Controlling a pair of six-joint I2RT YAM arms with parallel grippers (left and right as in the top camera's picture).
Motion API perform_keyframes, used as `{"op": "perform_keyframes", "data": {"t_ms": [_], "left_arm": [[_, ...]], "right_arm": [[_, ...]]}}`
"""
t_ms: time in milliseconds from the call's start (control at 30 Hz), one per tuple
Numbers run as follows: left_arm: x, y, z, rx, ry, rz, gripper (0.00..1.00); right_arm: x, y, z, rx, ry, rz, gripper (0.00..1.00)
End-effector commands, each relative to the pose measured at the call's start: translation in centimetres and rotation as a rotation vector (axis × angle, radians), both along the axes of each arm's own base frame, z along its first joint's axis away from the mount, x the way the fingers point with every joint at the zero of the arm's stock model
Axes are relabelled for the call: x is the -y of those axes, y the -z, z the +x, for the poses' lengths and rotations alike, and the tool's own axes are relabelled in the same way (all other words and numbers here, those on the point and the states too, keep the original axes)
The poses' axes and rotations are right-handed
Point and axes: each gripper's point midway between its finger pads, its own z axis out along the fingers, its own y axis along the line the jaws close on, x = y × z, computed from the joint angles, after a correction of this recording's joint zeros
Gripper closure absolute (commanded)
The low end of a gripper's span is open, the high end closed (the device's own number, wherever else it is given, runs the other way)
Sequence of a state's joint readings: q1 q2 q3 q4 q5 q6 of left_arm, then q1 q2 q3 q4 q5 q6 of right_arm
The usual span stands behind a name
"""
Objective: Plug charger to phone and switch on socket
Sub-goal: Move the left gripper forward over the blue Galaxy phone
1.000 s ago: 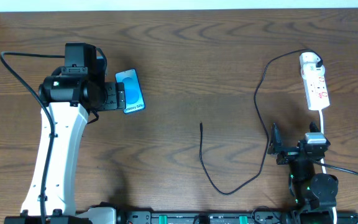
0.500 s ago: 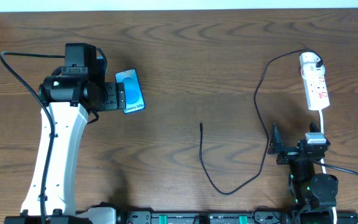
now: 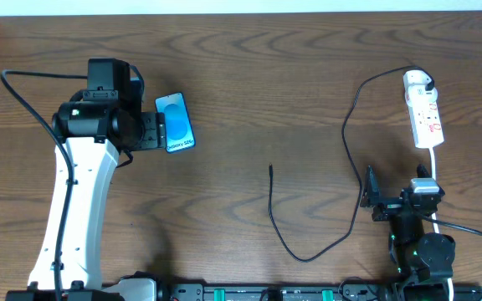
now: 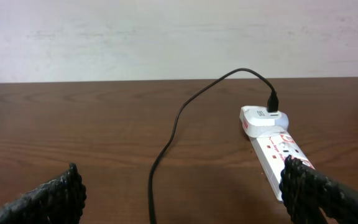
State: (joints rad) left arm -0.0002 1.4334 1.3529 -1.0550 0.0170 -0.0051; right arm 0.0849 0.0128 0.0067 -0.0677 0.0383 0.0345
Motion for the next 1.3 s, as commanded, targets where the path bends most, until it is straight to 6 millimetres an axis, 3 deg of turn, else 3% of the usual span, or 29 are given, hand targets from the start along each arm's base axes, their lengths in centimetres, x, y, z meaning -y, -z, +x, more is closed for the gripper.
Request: {"op": "perform_keyframes", "data": {"t_ms": [0,67,133,167,367,900,1033,1267], "left_arm": [[-0.2,0.1,0.0,-0.009,0.001,0.004,0.43],[-0.2,0.3,0.1,-0.012,0.001,0.004,0.43],[-0.2,0.4,0.1,-0.017,0.002,0.003,0.09],[-0.1,0.6,0.2,-0.021,0.003,0.000,0.01],[1.3,2.2,0.9,-0.060,0.020,-0.080,0.00],[1.2,10.1,5.8,-0.142,-0.113,-0.119,0.01],[1.4,10.8,6.9,-0.121,-0.114,-0.122,0.01],[1.4,9.3,7.8,-0.121,-0.113,-0.119,0.01]], "right_arm": [[-0.1,0.0,0.0,0.001,0.000,0.009,0.01],[-0.1,0.0,0.0,0.002,0.000,0.009,0.01],[-0.1,0.0,0.0,0.002,0.000,0.009,0.01],[-0.1,0.0,0.0,0.001,0.000,0.009,0.01],[-0.1,0.0,0.0,0.001,0.000,0.009,0.01],[-0.1,0.0,0.0,0.001,0.000,0.009,0.01],[-0.1,0.0,0.0,0.001,0.000,0.009,0.01],[-0.1,0.0,0.0,0.001,0.000,0.009,0.01]]}}
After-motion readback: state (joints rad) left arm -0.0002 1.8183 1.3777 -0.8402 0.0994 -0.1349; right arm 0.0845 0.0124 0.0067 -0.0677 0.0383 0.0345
